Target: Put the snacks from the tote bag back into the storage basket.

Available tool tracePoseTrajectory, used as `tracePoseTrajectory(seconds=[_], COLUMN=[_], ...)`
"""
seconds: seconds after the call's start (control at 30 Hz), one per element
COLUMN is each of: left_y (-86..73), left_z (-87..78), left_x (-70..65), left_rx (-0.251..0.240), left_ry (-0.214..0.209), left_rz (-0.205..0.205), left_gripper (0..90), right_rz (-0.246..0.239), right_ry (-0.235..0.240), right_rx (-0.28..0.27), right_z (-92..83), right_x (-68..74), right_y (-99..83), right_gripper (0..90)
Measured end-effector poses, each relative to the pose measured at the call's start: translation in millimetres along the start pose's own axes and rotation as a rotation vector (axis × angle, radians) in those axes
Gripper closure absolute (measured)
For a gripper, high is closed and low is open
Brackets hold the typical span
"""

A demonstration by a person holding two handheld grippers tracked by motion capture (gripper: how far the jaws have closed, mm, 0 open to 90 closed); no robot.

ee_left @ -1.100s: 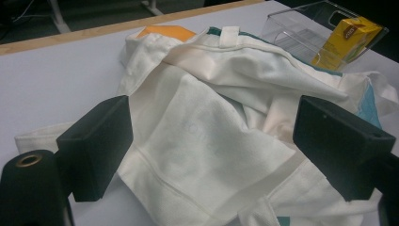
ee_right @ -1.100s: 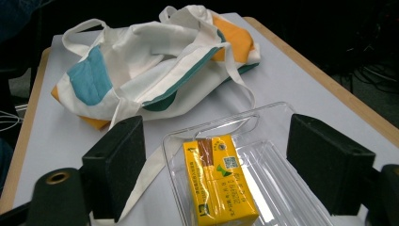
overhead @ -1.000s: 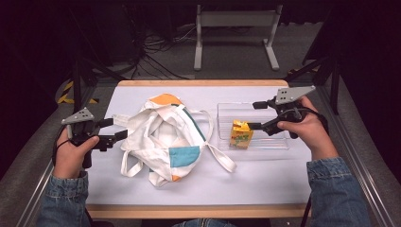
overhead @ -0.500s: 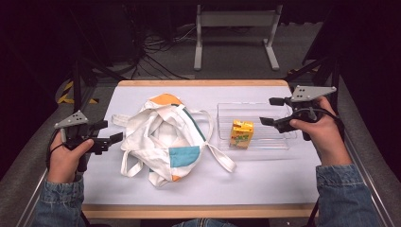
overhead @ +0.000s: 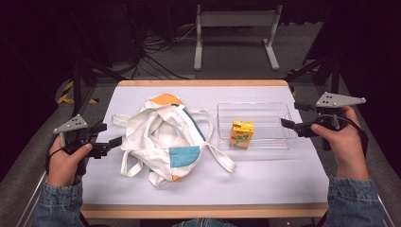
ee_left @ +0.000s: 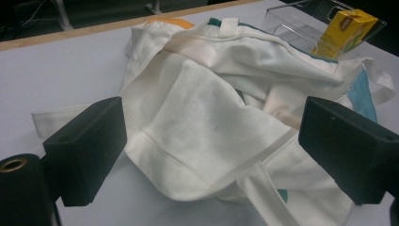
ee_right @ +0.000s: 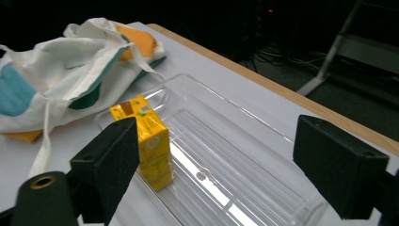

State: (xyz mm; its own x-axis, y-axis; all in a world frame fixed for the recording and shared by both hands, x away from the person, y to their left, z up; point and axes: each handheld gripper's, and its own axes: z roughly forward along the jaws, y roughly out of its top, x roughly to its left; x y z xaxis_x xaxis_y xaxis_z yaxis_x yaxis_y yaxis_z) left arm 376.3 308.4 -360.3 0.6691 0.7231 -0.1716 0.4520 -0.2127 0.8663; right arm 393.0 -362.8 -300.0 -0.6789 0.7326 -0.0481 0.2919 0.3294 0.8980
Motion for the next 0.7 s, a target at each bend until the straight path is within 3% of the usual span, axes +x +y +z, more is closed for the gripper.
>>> tracePoseTrajectory(seconds=[0.23, 0.37, 0.43, 0.57, 0.7], left_y=[-9.0, -22.2, -32.1, -45.4, -48.2], left_z=[-0.9, -0.6, -0.1, 0.4, 1.8], left_x=[2.7, 5.4, 7.6, 12.9, 15.2], left_rx=[-0.010, -0.033, -0.036, -0.049, -0.056], left_ry=[-0.010, 0.012, 0.025, 0.024, 0.021], left_rz=[0.002, -0.018, -0.031, -0.058, -0.051], left_gripper=[7.0, 4.6, 4.1, 3.7, 3.6], right_rz=[0.036, 0.063, 0.073, 0.087, 0.102], right_ry=[-0.031, -0.054, -0.052, -0.082, -0.119], right_rx=[-0.044, -0.086, -0.053, -0.037, 0.052], right_z=[-3.1, -5.1, -3.0, 0.3, 7.2], right_x=[-0.8, -2.8, -5.4, -8.3, -13.7], right_y=[-24.2, -41.3, -48.5, -60.3, -73.4], right_gripper=[7.2, 5.0, 3.5, 1.6, 1.0])
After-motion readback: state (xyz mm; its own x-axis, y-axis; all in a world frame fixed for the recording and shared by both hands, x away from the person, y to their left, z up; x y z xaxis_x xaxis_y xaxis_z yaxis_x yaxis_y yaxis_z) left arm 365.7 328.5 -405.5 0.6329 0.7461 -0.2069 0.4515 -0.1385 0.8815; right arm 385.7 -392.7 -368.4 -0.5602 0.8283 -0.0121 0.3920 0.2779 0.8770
